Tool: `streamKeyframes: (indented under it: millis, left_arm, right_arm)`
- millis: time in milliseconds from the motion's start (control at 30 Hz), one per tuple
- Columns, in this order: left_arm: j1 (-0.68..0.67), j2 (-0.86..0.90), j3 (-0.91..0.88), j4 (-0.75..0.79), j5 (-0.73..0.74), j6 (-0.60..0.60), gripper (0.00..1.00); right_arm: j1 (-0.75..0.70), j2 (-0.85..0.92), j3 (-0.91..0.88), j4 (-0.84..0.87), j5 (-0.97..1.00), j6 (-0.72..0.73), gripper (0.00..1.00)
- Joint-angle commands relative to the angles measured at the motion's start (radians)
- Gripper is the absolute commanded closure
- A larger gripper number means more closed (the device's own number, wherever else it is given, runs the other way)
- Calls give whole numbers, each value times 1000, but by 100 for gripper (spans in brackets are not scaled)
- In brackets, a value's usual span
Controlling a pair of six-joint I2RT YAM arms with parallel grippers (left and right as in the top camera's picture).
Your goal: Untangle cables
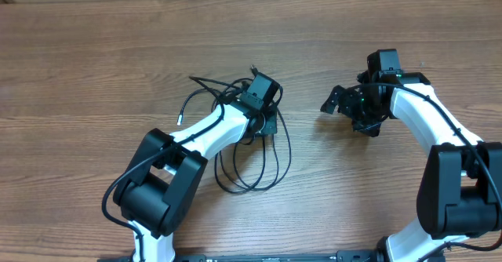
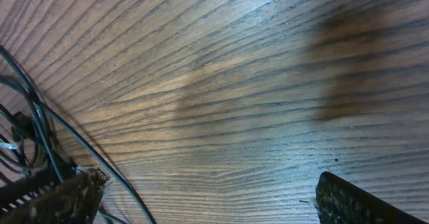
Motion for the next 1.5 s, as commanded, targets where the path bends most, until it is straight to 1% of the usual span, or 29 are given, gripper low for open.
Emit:
streamKeyframes:
  millis: [0, 133, 167, 300, 433, 467, 600, 767, 800, 833, 933, 967, 1000, 1233, 1267, 1333, 1467]
  left_arm:
    - [0, 18, -19, -93, 39, -78, 96]
    - [0, 16, -19, -153, 95, -78, 96]
    - [0, 9, -18, -195, 91, -78, 96]
    - [0, -40, -13, -251, 44, -78, 96]
    - [-2, -161, -13, -284, -1, -78, 96]
    - [-2, -212, -13, -288, -5, -78, 96]
    - [-2, -289, -13, -267, -5, -78, 96]
    - [-5, -287, -13, -212, 8, -78, 95]
    - [-8, -284, -13, -203, 18, -79, 92]
    - [-12, -278, -13, -195, 27, -79, 80]
    - [-26, -257, -14, -178, 50, -104, 69]
    - [-33, -249, -14, -176, 53, -117, 65]
    - [-42, -235, -14, -168, 53, -123, 58]
    - [-55, -159, -14, -92, 32, -122, 55]
    - [-54, -145, -14, -89, 19, -123, 56]
    - [-55, -127, -14, -88, -11, -122, 63]
    - [-53, -92, -14, -88, -74, -119, 63]
  right_arm:
    - [-2, -20, 10, 2, 8, -7, 0]
    - [-2, -20, 10, 2, 8, -7, 0]
    - [-2, -20, 10, 2, 8, -7, 0]
    - [-2, -20, 10, 2, 7, -7, 0]
    - [-2, -20, 10, 2, 8, -7, 0]
    - [-2, -20, 10, 2, 8, -7, 0]
    - [-2, -20, 10, 2, 7, -7, 0]
    - [-2, -20, 10, 2, 8, -7, 0]
    - [-2, -20, 10, 2, 7, -7, 0]
    - [-2, -20, 10, 2, 7, -7, 0]
    - [-2, -20, 10, 2, 7, -7, 0]
    - [-2, -20, 10, 2, 8, -7, 0]
    - [-2, -20, 10, 2, 8, -7, 0]
    - [-2, -20, 10, 2, 8, -7, 0]
    - [-2, -20, 10, 2, 7, -7, 0]
    - [-2, -20, 10, 2, 8, -7, 0]
    - [-2, -20, 10, 2, 8, -7, 0]
